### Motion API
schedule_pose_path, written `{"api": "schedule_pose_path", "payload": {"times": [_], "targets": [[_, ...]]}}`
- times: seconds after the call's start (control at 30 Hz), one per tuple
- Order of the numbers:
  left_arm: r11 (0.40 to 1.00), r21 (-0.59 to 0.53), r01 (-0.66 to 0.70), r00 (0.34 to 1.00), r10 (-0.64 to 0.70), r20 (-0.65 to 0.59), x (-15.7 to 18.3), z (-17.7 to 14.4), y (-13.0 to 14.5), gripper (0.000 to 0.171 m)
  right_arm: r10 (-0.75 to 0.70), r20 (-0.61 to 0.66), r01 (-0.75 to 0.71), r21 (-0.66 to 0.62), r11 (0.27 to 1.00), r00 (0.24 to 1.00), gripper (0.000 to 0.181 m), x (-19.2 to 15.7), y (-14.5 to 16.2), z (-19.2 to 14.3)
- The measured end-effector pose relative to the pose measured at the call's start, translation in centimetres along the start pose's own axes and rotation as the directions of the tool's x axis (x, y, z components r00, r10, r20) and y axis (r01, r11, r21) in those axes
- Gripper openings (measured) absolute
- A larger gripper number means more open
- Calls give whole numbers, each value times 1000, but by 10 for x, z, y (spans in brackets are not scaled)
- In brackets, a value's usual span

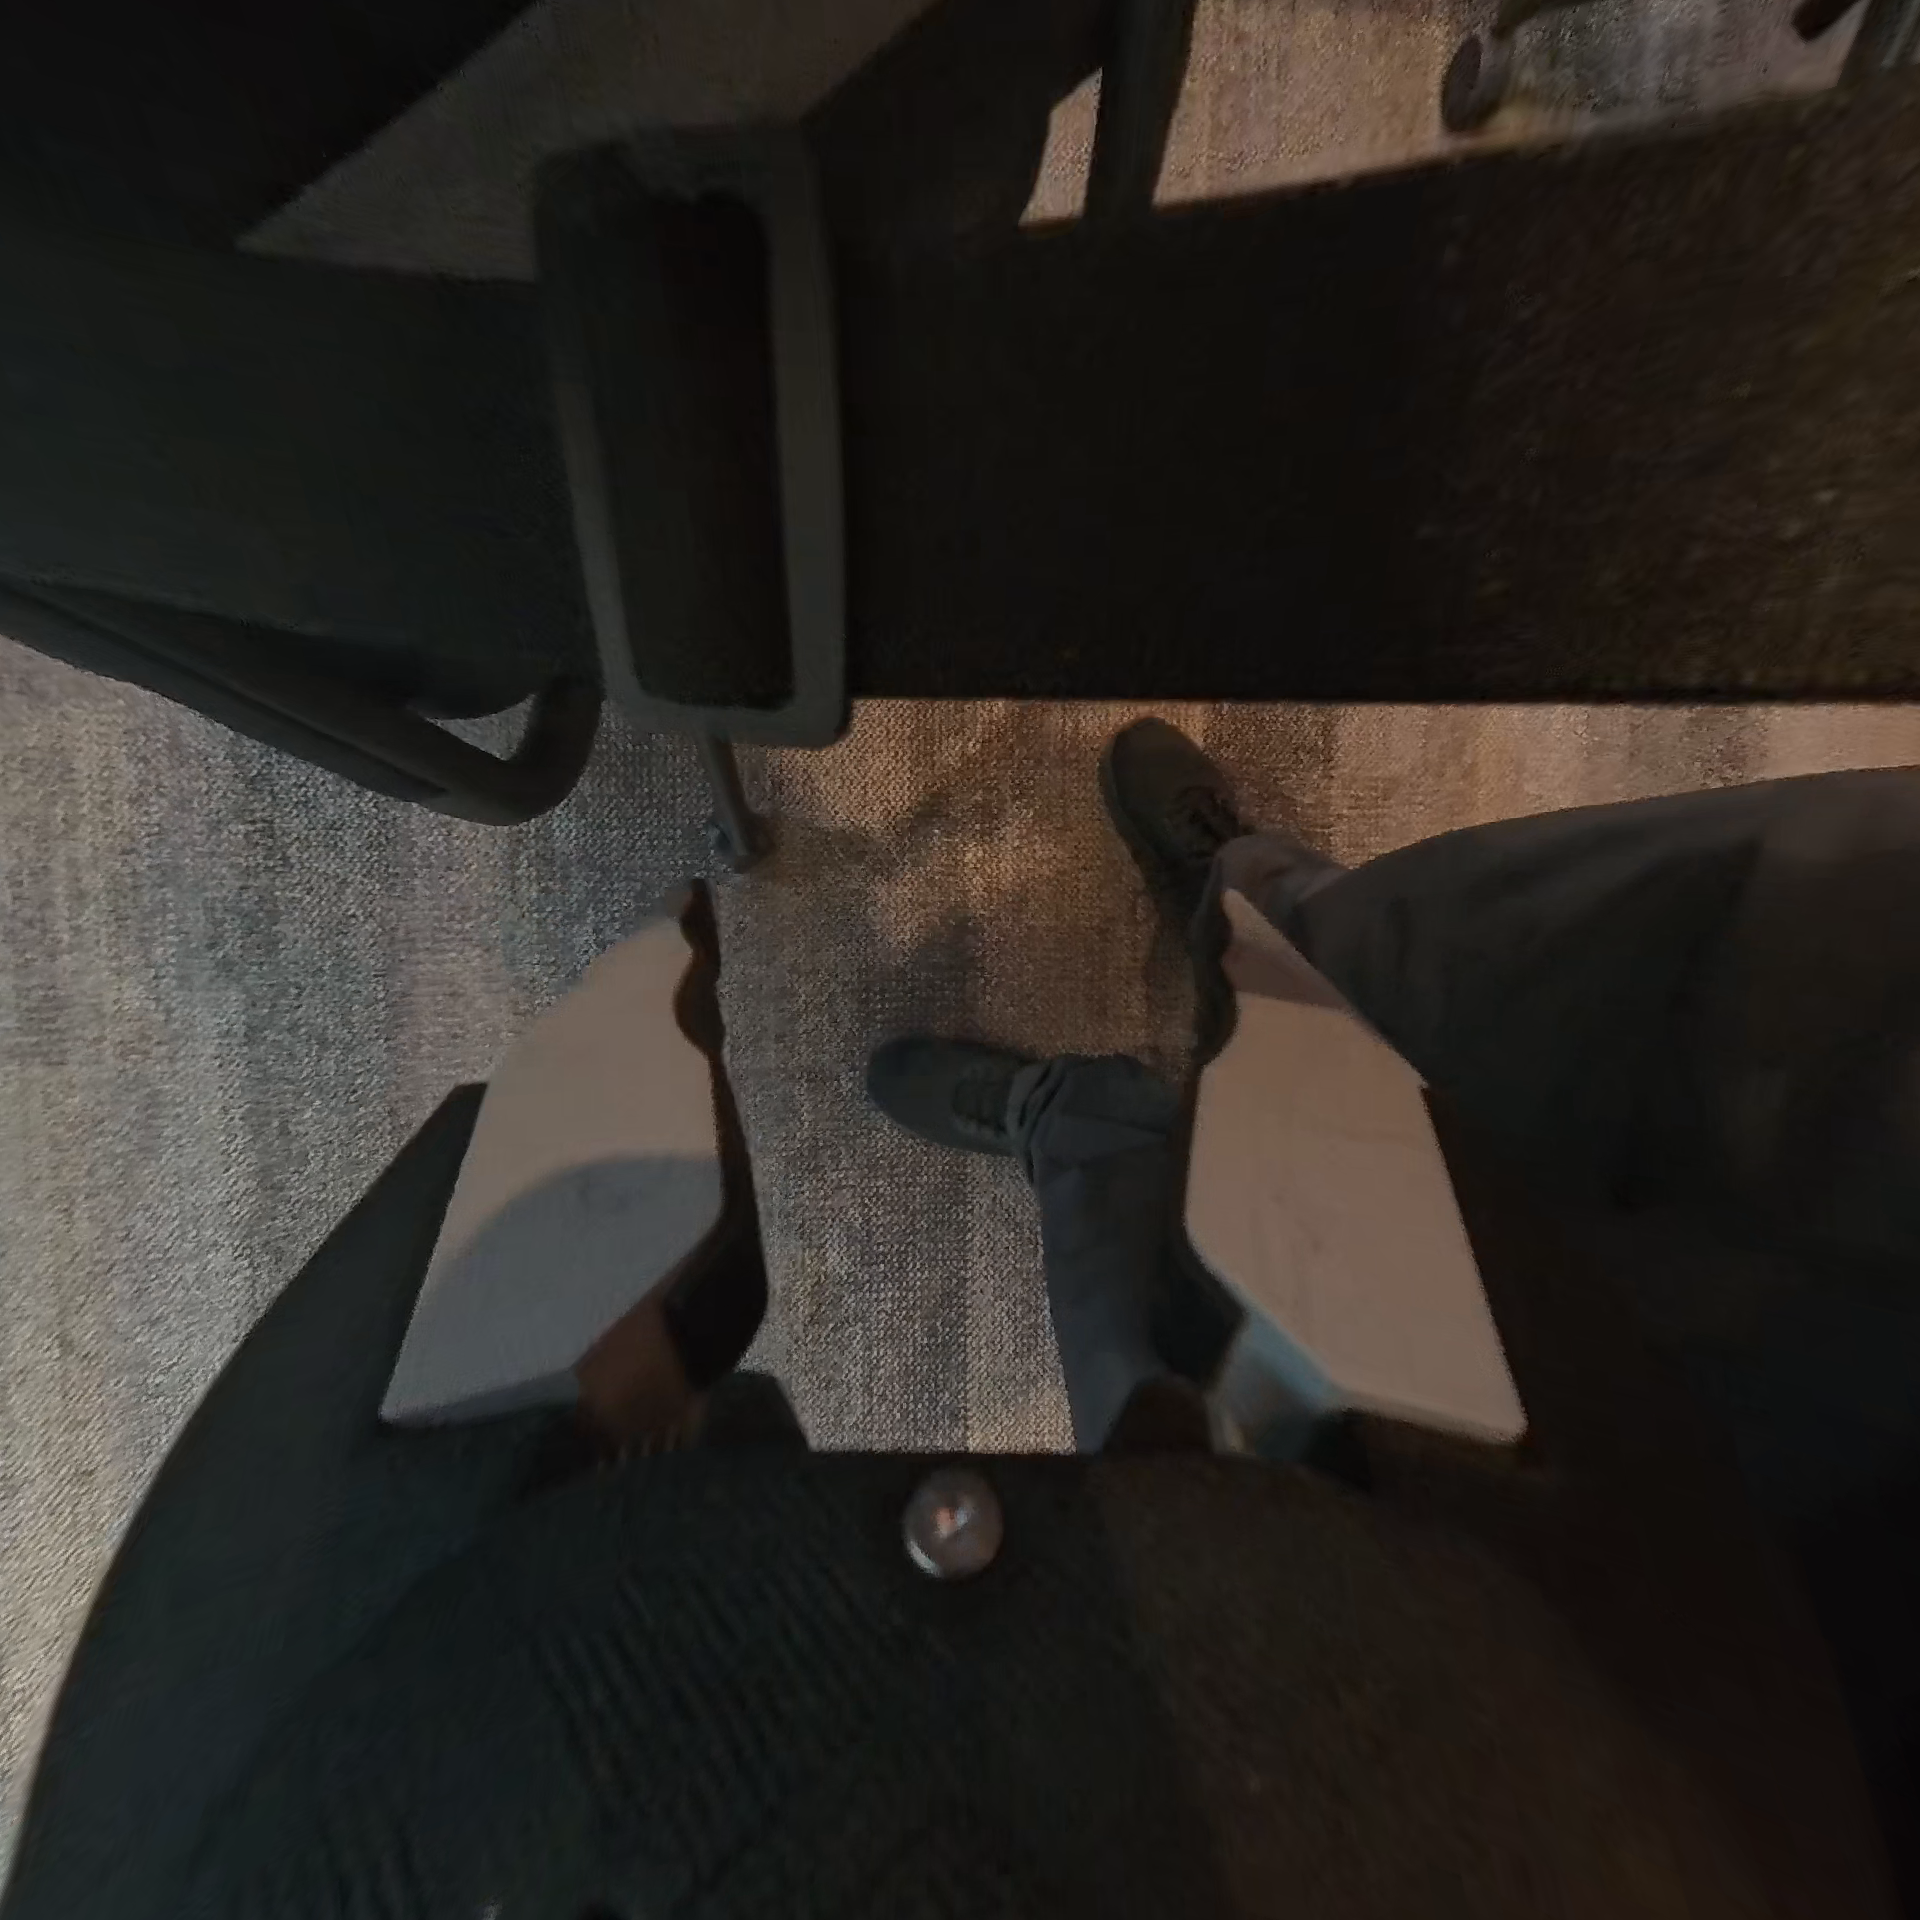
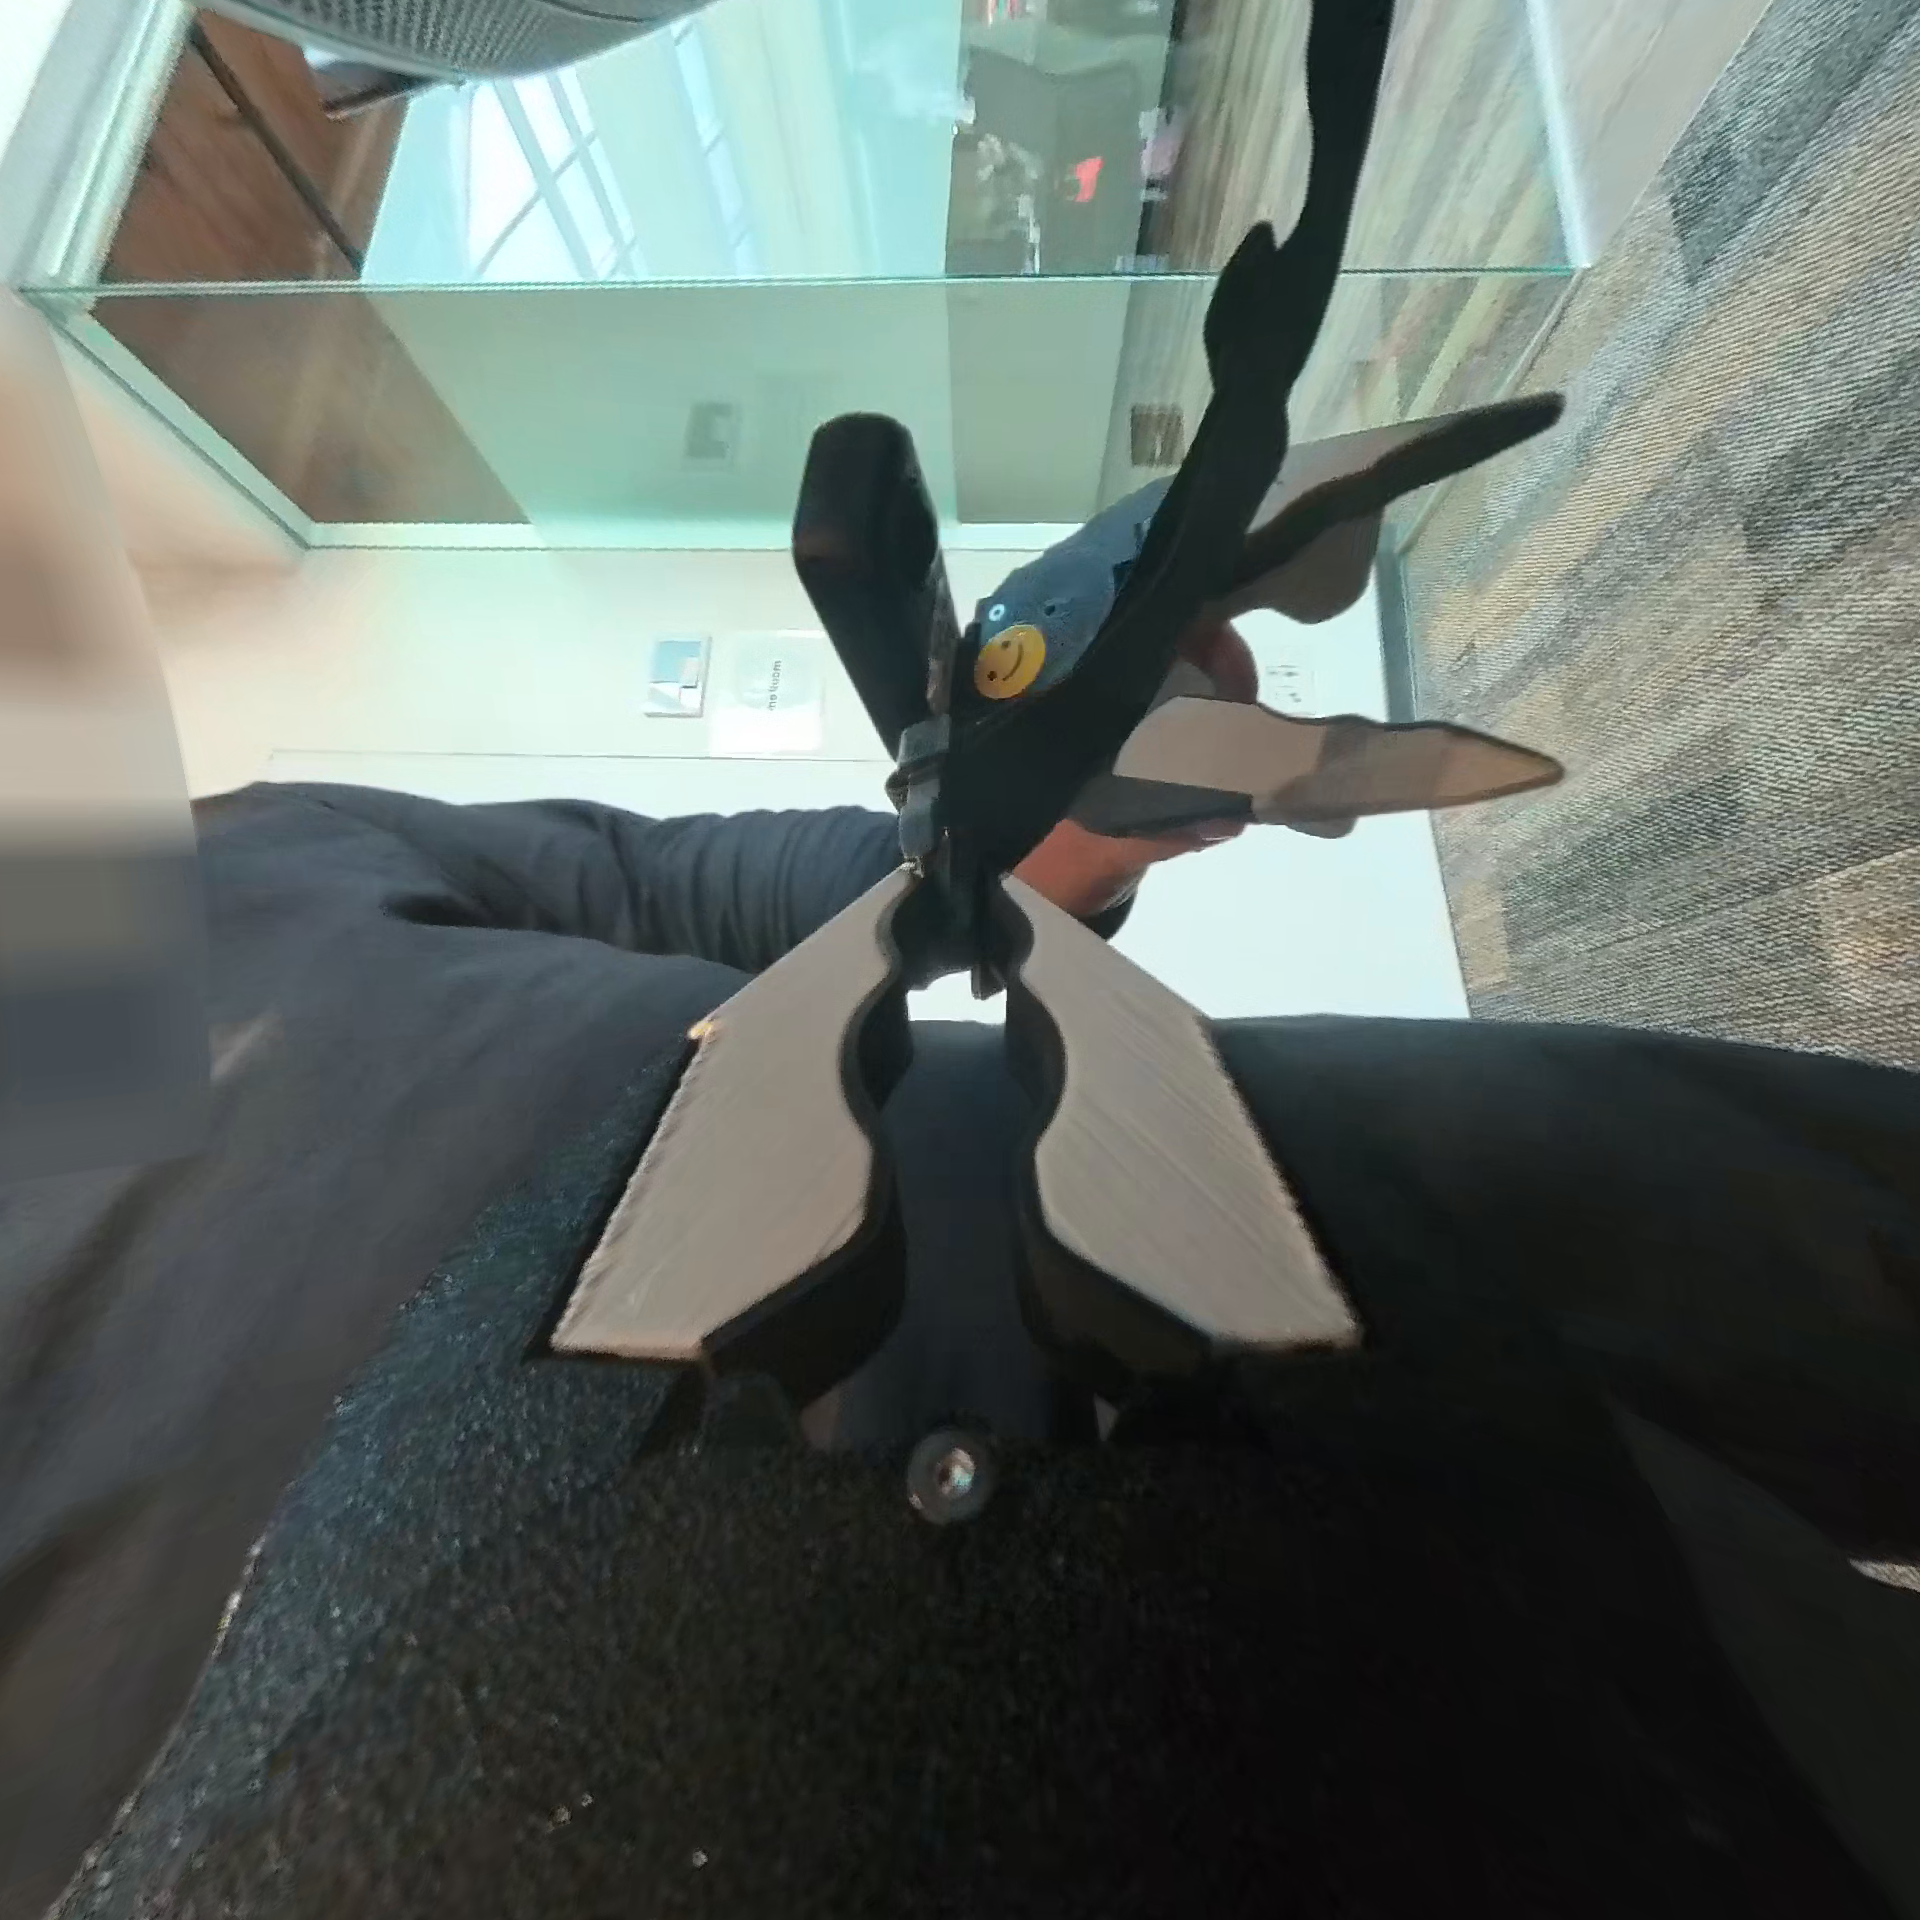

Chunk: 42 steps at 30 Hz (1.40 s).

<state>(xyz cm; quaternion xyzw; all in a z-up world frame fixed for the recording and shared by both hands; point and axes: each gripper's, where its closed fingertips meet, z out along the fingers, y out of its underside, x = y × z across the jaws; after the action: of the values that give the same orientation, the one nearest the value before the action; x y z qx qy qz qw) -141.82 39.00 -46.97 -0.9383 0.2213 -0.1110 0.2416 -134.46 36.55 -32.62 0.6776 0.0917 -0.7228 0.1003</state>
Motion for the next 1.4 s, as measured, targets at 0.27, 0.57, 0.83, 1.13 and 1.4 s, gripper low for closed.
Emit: {"api": "schedule_pose_path", "payload": {"times": [0.27, 0.57, 0.83, 1.13, 1.4], "targets": [[999, 25, -27, 1000, 27, 9, 1, -11, -13, 89, 20, 28, -20, 4, 1000, 999, 8, 1, -4, 1], [999, -6, -45, 999, 46, 16, -9, 2, -11, 88, 19, 50, -20, 18, 1000, 999, 8, -7, 0, -5], [999, -9, -39, 995, 39, 93, -55, 7, 0, 88, 18, 45, -20, 41, 999, 999, 8, -7, -3, -11], [999, -23, 36, 989, -32, 141, -115, 17, 17, 87, 27, 45, -28, 37, 999, 999, 8, -10, 2, -8], [992, 92, -89, 965, 109, -238, -48, -14, 2, 63, 26, 53, -28, 49, 998, 998, 8, -10, -2, -5]]}}
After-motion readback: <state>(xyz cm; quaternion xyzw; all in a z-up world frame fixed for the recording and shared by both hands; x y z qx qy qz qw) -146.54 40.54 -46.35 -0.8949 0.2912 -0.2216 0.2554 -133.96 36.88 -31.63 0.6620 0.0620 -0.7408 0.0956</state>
